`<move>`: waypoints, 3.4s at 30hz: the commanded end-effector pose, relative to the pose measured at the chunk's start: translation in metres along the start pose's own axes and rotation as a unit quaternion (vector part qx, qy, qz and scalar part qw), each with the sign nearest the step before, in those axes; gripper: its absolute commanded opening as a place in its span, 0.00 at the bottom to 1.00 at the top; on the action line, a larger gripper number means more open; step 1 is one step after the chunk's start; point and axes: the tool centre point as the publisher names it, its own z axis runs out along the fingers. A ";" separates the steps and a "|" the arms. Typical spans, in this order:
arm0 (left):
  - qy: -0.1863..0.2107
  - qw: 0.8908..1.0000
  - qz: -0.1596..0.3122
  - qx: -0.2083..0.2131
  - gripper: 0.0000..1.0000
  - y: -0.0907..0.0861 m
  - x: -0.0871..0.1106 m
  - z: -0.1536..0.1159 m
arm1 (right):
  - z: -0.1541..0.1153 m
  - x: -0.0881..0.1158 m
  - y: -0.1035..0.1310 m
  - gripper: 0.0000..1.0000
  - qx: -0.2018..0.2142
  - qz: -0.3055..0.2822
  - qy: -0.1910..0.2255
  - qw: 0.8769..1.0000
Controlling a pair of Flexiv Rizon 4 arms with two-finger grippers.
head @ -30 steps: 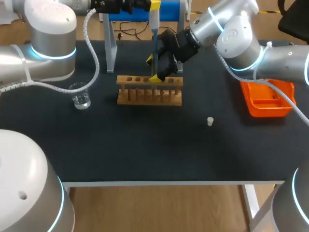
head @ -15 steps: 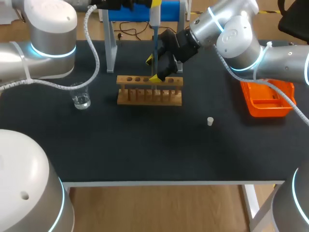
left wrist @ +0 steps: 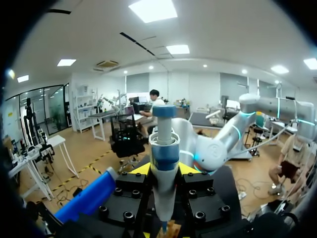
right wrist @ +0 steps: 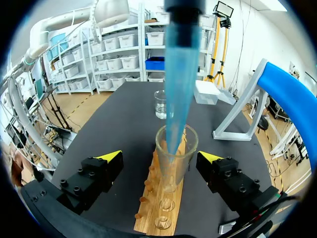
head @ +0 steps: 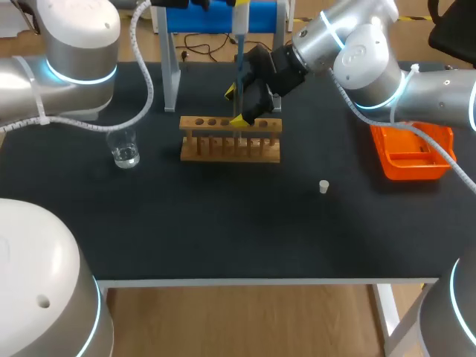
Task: Invert the test tube, pick up the pipette, mount the tip to pipette, aspirate from beaker and dispense into the tube, eject the tip, return the pipette, and cap with the stopper.
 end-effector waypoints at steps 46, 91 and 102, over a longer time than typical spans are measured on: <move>-0.055 0.997 0.048 0.007 0.00 -0.040 0.024 -0.032 | 0.000 0.000 0.000 1.00 0.001 0.000 0.001 1.000; 0.087 0.995 0.047 0.034 0.00 0.084 0.170 -0.049 | 0.000 0.000 0.000 1.00 0.001 0.000 0.001 1.000; 0.114 0.993 0.035 0.014 0.00 0.104 0.157 -0.039 | 0.000 0.000 0.000 1.00 0.001 0.000 0.001 1.000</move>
